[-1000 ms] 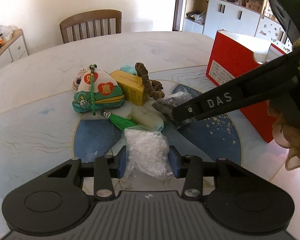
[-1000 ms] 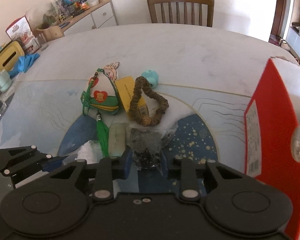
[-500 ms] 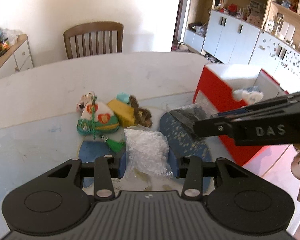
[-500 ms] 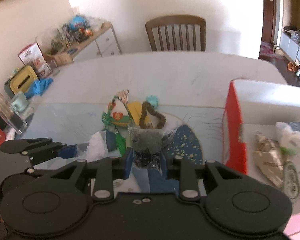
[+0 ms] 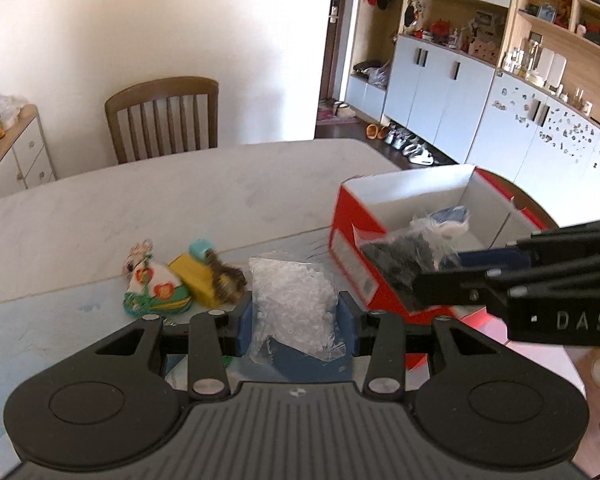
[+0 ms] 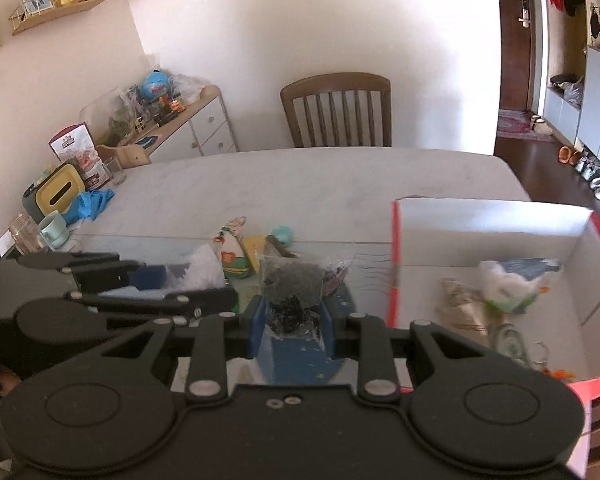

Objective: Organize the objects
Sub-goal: 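Carry the white bag and black mesh bag over the shoebox with both tools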

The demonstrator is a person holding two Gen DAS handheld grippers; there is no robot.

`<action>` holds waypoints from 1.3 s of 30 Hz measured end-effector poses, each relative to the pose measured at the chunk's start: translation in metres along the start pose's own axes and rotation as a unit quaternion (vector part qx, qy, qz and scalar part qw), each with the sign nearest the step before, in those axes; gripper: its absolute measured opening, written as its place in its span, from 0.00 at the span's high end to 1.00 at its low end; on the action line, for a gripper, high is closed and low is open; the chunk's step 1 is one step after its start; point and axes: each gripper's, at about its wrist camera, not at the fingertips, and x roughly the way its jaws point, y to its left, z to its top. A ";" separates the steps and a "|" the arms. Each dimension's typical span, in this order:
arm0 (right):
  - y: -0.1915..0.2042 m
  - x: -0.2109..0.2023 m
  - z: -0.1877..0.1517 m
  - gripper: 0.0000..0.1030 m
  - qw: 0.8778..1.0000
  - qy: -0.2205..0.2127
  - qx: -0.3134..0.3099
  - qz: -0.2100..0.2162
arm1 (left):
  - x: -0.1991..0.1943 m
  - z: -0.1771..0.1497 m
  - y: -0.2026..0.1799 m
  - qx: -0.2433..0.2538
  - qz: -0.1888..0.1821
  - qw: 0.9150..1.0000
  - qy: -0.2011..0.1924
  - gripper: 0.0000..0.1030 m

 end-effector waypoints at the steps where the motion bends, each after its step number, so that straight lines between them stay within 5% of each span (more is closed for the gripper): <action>1: -0.004 -0.004 0.000 0.74 1.000 -0.001 0.000 -0.003 | -0.001 0.002 -0.006 0.001 -0.002 1.000 -0.002 0.59; 23: -0.140 -0.046 -0.018 0.74 0.999 -0.002 0.021 -0.030 | 0.055 0.030 -0.134 0.045 -0.019 0.999 0.024 0.59; 39: -0.212 -0.012 -0.022 0.73 0.996 0.051 0.024 -0.065 | 0.129 0.051 -0.173 0.056 0.008 0.994 0.095 0.59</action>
